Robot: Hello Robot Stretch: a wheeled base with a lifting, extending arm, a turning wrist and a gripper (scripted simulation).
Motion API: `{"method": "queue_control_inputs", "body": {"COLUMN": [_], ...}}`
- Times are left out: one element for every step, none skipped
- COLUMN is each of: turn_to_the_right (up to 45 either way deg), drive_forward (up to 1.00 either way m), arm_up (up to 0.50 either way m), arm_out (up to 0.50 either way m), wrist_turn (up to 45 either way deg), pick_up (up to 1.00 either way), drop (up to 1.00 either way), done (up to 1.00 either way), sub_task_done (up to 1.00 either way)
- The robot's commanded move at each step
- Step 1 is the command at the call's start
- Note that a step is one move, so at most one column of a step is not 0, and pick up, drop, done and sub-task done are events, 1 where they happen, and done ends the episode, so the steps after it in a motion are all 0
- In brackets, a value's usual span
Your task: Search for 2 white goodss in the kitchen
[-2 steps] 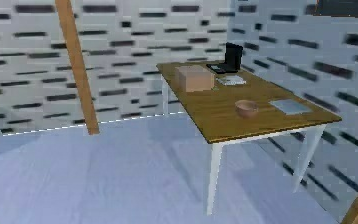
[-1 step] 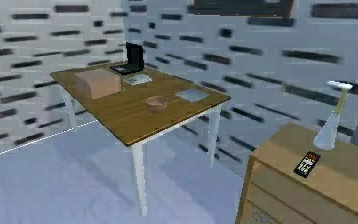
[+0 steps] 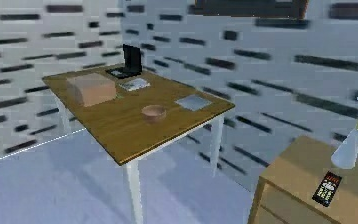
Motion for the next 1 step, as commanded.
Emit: {"method": "queue_control_inputs", "body": {"turn_to_the_right": [-33.0], "drive_forward": [0.0], "arm_up": [0.0], "arm_out": [0.0], "wrist_turn": [0.0], "pick_up": [0.0], "drop": [0.0], "done": [0.0], "sub_task_done": [0.0]}}
